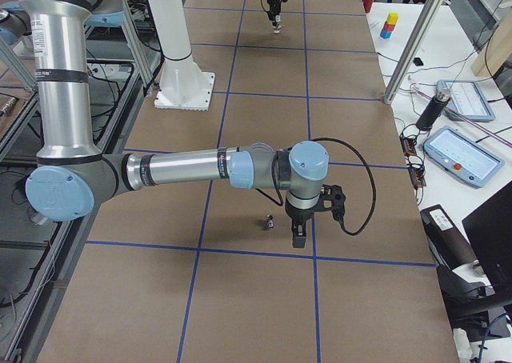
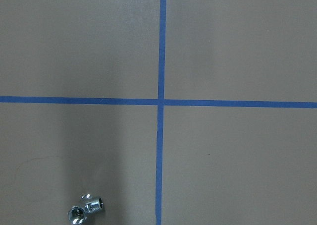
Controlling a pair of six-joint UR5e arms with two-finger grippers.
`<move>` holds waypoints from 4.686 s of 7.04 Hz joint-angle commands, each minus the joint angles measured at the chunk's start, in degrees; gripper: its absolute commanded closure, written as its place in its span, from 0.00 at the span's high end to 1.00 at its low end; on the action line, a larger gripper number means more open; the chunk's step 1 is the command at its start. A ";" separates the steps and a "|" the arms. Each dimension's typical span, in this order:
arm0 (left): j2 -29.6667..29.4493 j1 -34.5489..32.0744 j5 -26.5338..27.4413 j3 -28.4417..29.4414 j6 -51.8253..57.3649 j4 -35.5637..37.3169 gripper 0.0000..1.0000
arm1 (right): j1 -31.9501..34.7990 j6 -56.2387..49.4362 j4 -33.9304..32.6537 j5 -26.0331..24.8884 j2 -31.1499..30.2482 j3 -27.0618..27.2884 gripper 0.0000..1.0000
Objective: Assemble PPR valve and pipe with both arms
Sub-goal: 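Lift the white pipe piece with the left gripper toward table center, then lower the white pipe piece upright onto the table center, then open the left gripper and withdraw the left arm out of view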
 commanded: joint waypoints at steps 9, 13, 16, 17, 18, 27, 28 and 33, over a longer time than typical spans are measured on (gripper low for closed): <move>-53.12 20.00 14.10 7.57 -39.97 40.09 0.00 | 0.00 0.00 0.00 0.09 -0.44 0.03 1.00; -64.09 21.08 14.82 23.45 -41.24 37.90 0.00 | 0.00 0.00 0.00 0.09 -0.44 0.03 1.00; -63.21 20.90 14.83 23.72 -39.29 37.81 0.07 | 0.00 0.00 0.00 0.09 -0.44 0.03 1.00; -63.21 20.99 14.83 23.72 -38.51 37.37 0.42 | 0.00 0.09 0.00 0.09 -0.44 0.03 1.00; -61.99 20.99 14.83 23.72 -38.41 34.84 0.79 | 0.00 0.09 0.00 0.09 -0.44 0.03 1.00; -44.56 10.12 6.58 -4.77 -14.77 46.42 0.99 | 0.00 -0.09 0.00 0.52 -0.27 0.81 1.00; -37.36 5.13 5.26 -9.72 -6.07 46.68 0.99 | -0.09 -0.52 0.00 0.35 -0.35 2.12 1.00; -14.56 -27.48 -9.76 -4.34 41.70 45.72 1.00 | -3.16 2.96 0.09 4.30 -1.14 7.93 1.00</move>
